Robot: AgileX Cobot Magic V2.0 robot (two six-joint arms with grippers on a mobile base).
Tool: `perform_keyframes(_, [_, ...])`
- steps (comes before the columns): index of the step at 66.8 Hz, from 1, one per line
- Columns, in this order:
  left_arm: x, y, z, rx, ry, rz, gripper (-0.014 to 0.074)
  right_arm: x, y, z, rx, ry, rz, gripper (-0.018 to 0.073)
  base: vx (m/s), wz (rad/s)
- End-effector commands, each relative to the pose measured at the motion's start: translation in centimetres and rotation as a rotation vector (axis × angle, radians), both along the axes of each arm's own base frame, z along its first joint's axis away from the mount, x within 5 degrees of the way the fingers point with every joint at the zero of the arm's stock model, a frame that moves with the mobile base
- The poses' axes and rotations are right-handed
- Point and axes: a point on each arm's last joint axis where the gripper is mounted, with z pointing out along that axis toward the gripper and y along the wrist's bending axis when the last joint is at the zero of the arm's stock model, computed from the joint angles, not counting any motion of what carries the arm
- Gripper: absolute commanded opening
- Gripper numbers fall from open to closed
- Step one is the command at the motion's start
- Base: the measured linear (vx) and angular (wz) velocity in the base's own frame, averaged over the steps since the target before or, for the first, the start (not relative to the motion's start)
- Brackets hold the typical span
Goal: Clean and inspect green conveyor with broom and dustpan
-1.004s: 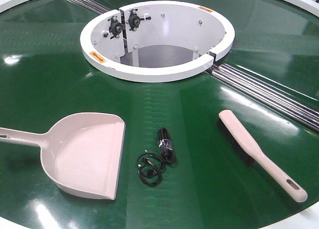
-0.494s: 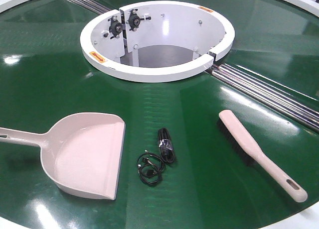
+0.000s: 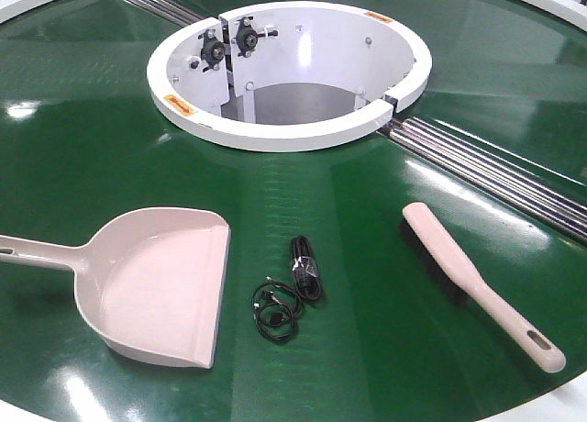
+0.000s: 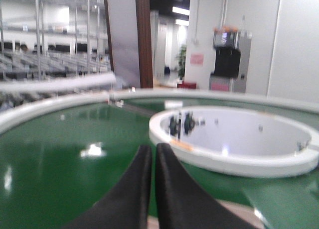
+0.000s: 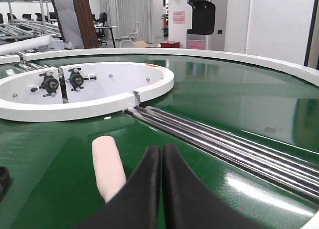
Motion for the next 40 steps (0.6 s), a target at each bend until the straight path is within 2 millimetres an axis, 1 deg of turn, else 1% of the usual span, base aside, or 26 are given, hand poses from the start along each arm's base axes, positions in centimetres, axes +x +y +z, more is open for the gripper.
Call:
perform_keyframes(1, [-0.1, 0.0, 4.3, -0.008, -0.055, -0.006, -0.0006, -0.1, 0.1, 0.6, -0.014, -0.082, 0.009, -0.0008, 0.00, 0.00])
perform_keyframes(4, [0.5, 0.0, 5.6, -0.010, 0.009, -0.002, -0.0006, -0.1, 0.1, 0.6, -0.014, -0.082, 0.009, -0.0008, 0.00, 0.00])
perform_keyframes(7, [1.1, 0.1, 6.5, -0.012, 0.079, 0.003, -0.0006, -0.1, 0.1, 0.6, -0.014, -0.082, 0.009, -0.0008, 0.00, 0.00])
perform_keyframes(12, [2.5, 0.2, 7.2, 0.002, 0.224, 0.015, -0.0006, -0.1, 0.1, 0.6, -0.014, -0.082, 0.009, -0.0008, 0.00, 0.00])
perform_keyframes(18, [4.4, 0.4, 6.6, 0.030, 0.400, 0.027, -0.0006, -0.1, 0.1, 0.6, -0.014, -0.082, 0.009, -0.0008, 0.00, 0.00])
perform_keyframes(23, [5.6, 0.4, 5.9, 0.032, 0.471, 0.026, -0.0006, -0.1, 0.1, 0.6, -0.014, -0.082, 0.009, -0.0008, 0.00, 0.00])
perform_keyframes(31, [6.8, 0.4, 5.2, 0.028, 0.536, 0.024, -0.0006, -0.1, 0.1, 0.6, -0.014, -0.082, 0.009, -0.0008, 0.00, 0.00])
perform_keyframes(40, [7.2, 0.4, 4.9, 0.029, 0.561, 0.024, -0.0002, -0.1, 0.1, 0.6, -0.014, -0.082, 0.009, -0.0008, 0.00, 0.00])
